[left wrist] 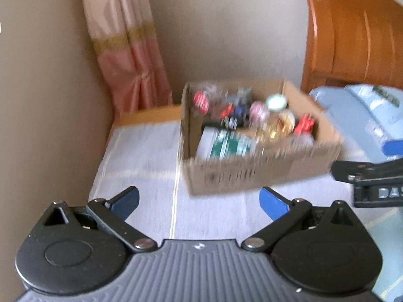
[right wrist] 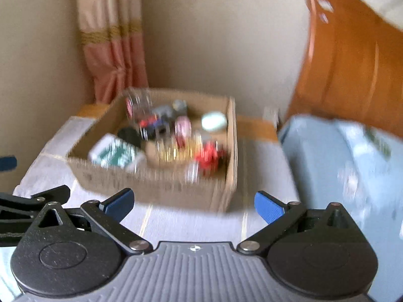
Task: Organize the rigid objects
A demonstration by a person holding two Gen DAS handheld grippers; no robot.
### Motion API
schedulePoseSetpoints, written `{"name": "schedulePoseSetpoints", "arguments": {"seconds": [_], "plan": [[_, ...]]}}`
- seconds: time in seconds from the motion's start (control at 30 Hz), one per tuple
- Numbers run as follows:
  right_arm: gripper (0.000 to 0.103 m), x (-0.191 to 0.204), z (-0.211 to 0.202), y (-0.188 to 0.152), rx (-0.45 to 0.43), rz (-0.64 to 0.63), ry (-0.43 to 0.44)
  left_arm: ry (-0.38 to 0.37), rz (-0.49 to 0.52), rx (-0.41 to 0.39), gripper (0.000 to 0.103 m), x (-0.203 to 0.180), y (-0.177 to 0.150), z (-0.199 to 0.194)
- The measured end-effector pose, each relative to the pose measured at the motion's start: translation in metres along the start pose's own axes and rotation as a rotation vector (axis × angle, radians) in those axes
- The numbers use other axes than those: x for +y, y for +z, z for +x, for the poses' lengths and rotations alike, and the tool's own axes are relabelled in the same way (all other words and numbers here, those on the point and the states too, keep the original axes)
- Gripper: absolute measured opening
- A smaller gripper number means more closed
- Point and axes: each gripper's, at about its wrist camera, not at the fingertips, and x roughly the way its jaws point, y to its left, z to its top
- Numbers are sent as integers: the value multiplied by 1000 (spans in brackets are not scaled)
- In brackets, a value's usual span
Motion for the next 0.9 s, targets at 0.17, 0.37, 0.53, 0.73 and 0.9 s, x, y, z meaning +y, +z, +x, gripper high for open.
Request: {"name": "schedulePoseSetpoints", "arguments": {"seconds": [0.17,0.37,0.53,0.73,0.9], "plan": [[103,2,-4,-34,71,62,-31,-8,12,49,101,-2,-20,-6],[103,5,-25,-43,53,92,-42,-3,0,28,101,2,-22,-30],[103,8,-46,-39,3,89,-46,12,-30,-9,101,9,-16,-50],[103,12,-62,-35,-41,87,-41,37,-14,-41,101,5,-9,-64],[103,11,-64,-33,-52,96,-33,55,0,-56,101,1,-7,-66]]}}
